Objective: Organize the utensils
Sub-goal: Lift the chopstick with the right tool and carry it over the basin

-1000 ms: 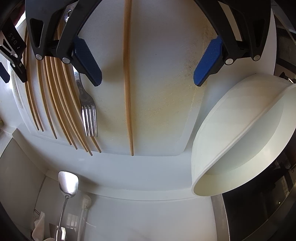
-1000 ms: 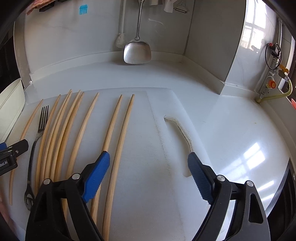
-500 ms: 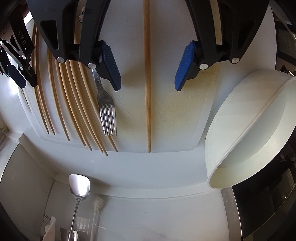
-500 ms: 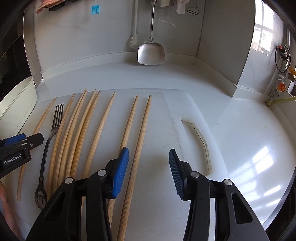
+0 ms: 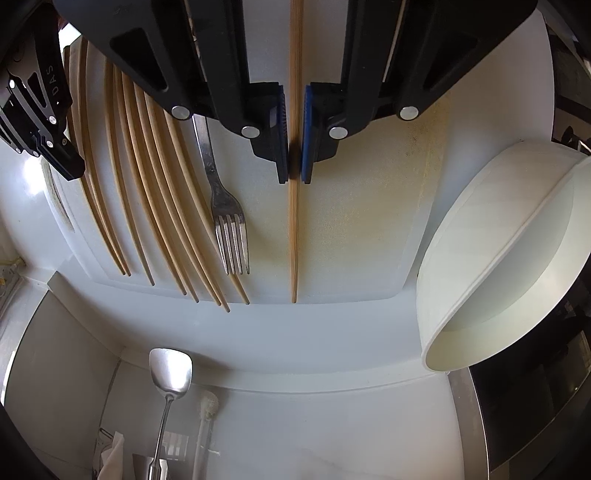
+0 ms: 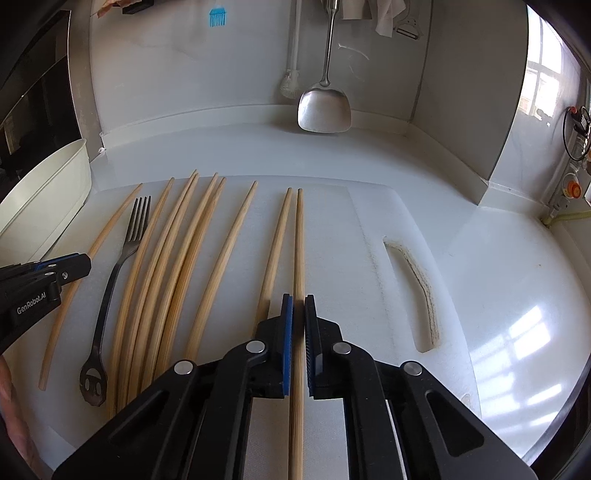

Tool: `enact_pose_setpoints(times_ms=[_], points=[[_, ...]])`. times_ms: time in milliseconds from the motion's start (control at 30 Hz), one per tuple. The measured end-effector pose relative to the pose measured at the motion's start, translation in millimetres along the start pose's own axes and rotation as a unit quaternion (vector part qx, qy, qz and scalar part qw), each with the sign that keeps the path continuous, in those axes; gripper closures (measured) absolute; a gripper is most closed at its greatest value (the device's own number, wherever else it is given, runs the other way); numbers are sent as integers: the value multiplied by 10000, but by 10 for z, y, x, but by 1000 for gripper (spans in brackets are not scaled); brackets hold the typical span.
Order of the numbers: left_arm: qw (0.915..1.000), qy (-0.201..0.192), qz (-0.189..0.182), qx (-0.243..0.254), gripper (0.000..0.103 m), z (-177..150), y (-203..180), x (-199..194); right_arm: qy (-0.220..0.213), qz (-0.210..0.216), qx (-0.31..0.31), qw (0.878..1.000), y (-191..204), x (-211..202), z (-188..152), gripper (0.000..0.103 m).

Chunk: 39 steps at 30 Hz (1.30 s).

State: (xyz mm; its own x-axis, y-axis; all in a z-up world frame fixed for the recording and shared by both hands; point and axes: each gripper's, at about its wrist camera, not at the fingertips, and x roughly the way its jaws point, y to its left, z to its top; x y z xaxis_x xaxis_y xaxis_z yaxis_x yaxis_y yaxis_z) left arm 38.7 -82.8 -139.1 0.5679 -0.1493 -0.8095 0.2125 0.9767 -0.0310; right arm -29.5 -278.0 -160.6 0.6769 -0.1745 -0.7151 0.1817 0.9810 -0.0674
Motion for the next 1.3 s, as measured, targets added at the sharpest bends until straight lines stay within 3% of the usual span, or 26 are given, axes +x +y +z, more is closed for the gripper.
enact_pose_setpoints(times_ms=[500,833,1067,1300], points=[[9998,17,-82,-183,96,-10,77,-266,-114,213,289,9993,-170,-247,67,97],[9994,-78,-40,-331,96,141,174,-919,-439,606,51,9972,-71,-781,445,97],[9958,-217,305,-838,96,258,745,-1455,-783,1120,-378,9899,387,-1169,891,97],[9895,-411,621,-1240,96,440,1618,-1727,-907,1688,-680,9791,1252,-1315,1236,97]])
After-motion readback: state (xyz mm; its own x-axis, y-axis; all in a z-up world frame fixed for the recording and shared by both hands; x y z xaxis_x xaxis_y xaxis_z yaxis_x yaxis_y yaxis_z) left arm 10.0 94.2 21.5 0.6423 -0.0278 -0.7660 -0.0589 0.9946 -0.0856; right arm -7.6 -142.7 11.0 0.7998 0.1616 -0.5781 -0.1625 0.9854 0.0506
